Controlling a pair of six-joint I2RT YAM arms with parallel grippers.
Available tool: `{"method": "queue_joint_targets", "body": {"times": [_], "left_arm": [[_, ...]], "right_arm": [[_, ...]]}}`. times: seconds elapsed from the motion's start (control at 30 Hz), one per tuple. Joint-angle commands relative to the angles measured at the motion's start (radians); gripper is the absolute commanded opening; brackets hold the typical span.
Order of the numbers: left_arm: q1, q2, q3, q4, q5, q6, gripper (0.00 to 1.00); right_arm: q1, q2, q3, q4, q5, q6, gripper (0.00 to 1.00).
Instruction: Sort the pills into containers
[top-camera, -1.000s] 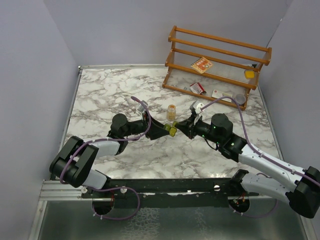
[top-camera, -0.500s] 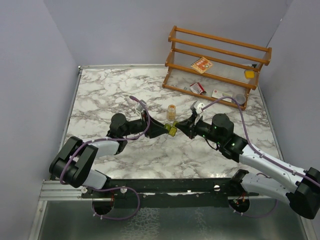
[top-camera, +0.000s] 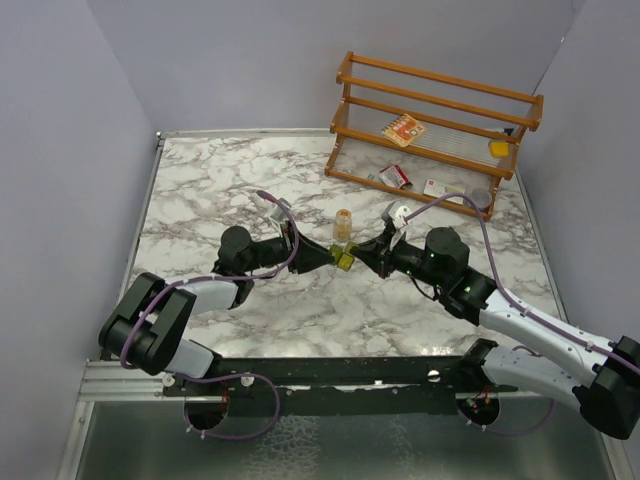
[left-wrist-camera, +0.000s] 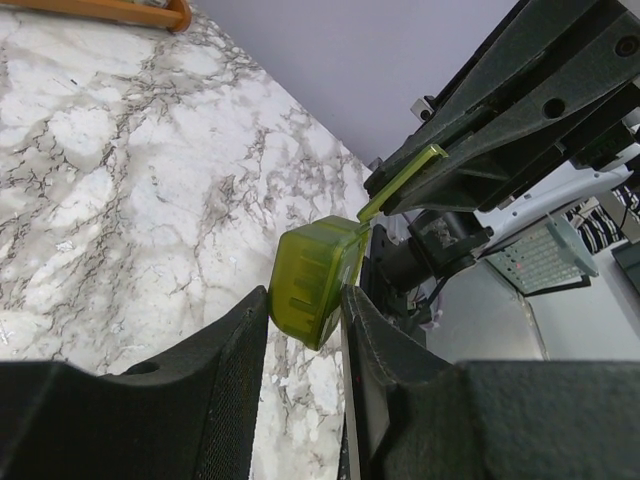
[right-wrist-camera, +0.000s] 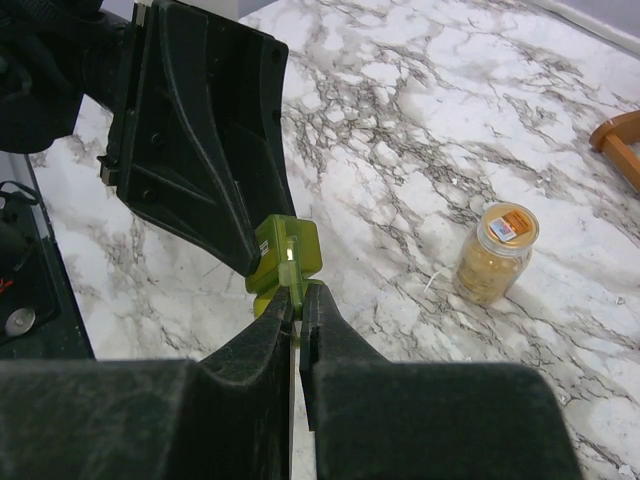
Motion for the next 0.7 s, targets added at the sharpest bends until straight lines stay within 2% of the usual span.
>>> {"method": "queue_joint_targets", "body": {"times": [0.0, 0.2, 0.37, 0.67], "left_arm": [[0.005, 0.012, 0.022, 0.065, 0.008, -0.033, 0.33], [0.005, 0.008, 0.033, 0.059, 0.013, -0.092, 0.31], [0.005, -0.009, 0.048, -0.024, 0.014, -0.132, 0.29], [0.004, -0.046, 0.04, -0.128, -0.02, -0.153, 0.24]], "right_arm": [[0.007, 0.001, 0.025, 0.026, -0.021, -0.003, 0.01], [0.007, 0.02, 0.034, 0.036, -0.018, -0.001, 0.01], [0.006, 0.05, 0.043, 0.044, -0.01, 0.0, 0.03], [0.007, 0.078, 0.052, 0.072, -0.003, 0.003, 0.2]]}}
